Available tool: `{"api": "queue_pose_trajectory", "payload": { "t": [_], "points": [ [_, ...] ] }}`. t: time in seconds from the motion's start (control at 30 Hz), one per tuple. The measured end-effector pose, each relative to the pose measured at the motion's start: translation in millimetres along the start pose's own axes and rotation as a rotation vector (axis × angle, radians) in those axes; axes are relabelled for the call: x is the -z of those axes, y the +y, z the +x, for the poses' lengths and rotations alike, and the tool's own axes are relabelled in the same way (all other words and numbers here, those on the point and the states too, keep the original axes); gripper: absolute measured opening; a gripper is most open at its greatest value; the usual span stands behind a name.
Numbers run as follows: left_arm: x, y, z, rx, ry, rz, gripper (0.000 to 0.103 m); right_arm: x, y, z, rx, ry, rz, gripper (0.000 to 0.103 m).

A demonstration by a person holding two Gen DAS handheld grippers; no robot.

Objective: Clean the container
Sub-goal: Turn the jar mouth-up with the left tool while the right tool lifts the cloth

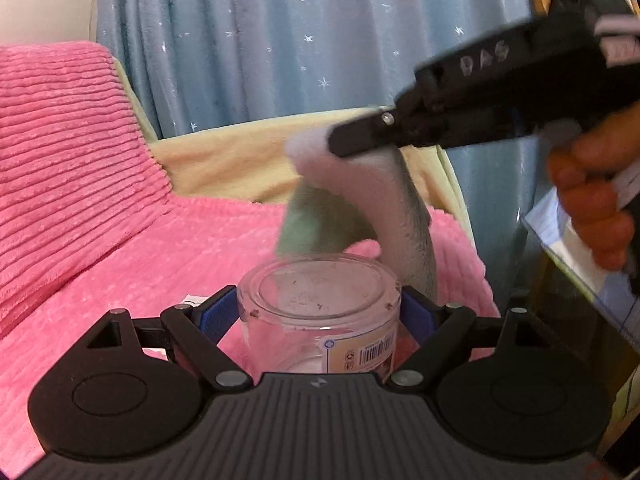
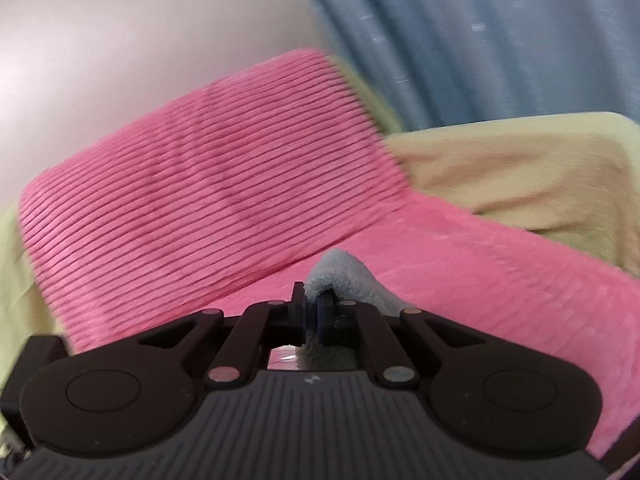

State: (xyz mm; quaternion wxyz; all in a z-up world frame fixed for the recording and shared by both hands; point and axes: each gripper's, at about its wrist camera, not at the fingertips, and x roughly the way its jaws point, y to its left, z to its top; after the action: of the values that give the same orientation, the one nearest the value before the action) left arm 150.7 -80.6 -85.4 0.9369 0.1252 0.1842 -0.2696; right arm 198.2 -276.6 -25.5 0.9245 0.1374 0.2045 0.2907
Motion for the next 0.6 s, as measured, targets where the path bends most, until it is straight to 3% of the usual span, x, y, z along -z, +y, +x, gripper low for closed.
{"api": "queue_pose_trajectory", "payload": {
  "t": [0.17,0.4,0.6],
  "points": [
    [2,2,-4,0.002,0.001,-0.007,0.086,4,20,10,-0.029,0.097,-0.122,0.003],
    [4,5,-7,0.015,0.026,-0.012,0.085,15,25,21,-0.058,0.283,-0.169,0.003],
    [6,2,-9,0.013,0.033,-0.002,0.085,20,28,30,-0.15,0.34,-0.1,0.003]
  ]
}}
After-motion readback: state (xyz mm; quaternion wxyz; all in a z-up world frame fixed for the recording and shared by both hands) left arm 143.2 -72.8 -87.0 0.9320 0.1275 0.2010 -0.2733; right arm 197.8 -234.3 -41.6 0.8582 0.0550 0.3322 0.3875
